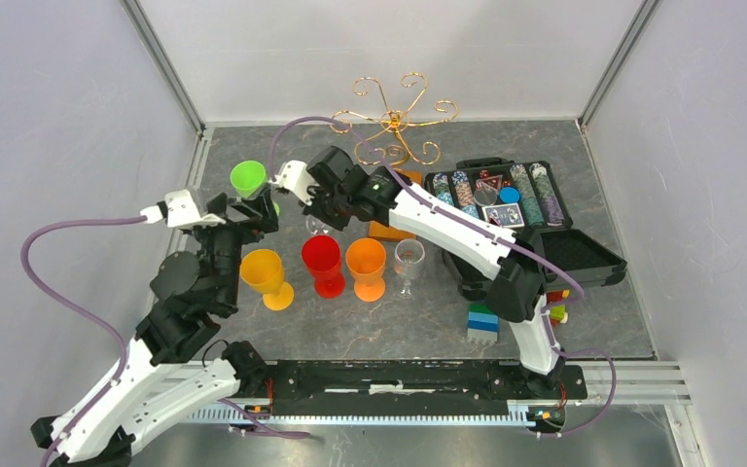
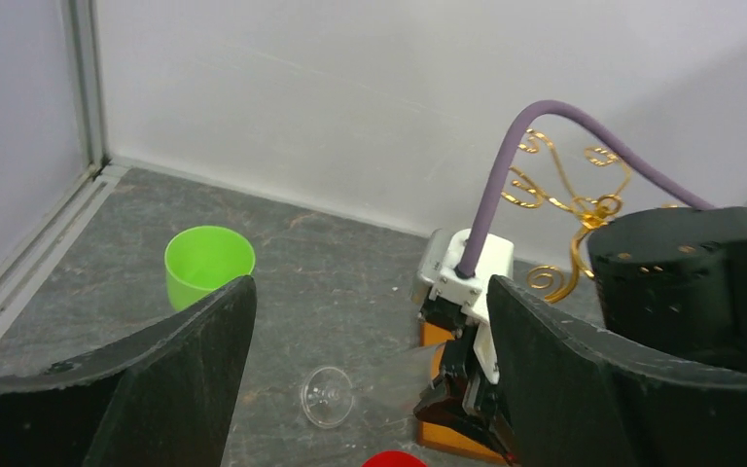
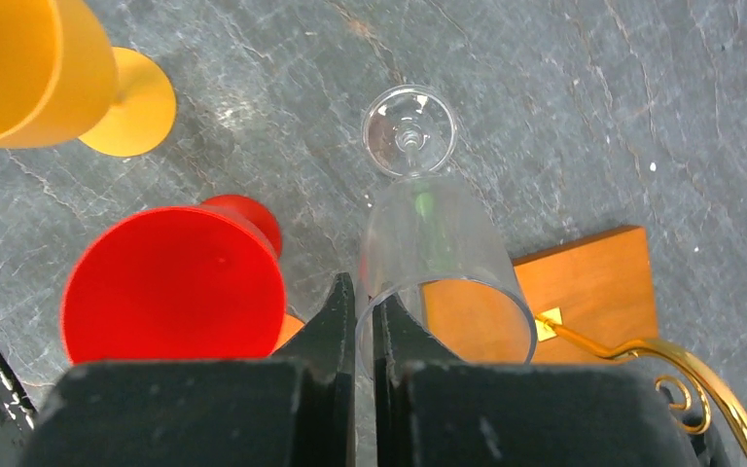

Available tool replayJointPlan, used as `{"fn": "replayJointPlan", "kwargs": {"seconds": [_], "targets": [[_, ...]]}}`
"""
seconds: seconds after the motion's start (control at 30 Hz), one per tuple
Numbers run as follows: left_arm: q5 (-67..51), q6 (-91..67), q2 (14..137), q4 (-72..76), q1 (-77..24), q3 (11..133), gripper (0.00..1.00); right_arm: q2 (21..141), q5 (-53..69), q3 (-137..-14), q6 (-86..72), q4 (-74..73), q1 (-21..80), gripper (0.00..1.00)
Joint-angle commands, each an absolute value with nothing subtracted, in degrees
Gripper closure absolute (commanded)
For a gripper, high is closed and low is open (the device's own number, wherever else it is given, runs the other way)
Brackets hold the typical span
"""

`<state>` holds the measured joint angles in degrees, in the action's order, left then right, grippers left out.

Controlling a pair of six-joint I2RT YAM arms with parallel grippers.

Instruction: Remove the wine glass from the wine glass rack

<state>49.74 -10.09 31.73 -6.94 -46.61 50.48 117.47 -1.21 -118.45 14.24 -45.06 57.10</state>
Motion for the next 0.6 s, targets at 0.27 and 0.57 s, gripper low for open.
{"fn": "replayJointPlan", "kwargs": {"seconds": [0.27,0.57], "targets": [[36.9,-5.5,29.4,-12.2,-46.2,55.7,0.02,116.0,-0.2,-121.3,11.3,-46.7,53.9,1.0],[40.7,-7.1,31.5,-12.1,-46.2,55.9,0.02,114.5,2.9,-119.0,13.6,-53.9,54.0,1.0]]}}
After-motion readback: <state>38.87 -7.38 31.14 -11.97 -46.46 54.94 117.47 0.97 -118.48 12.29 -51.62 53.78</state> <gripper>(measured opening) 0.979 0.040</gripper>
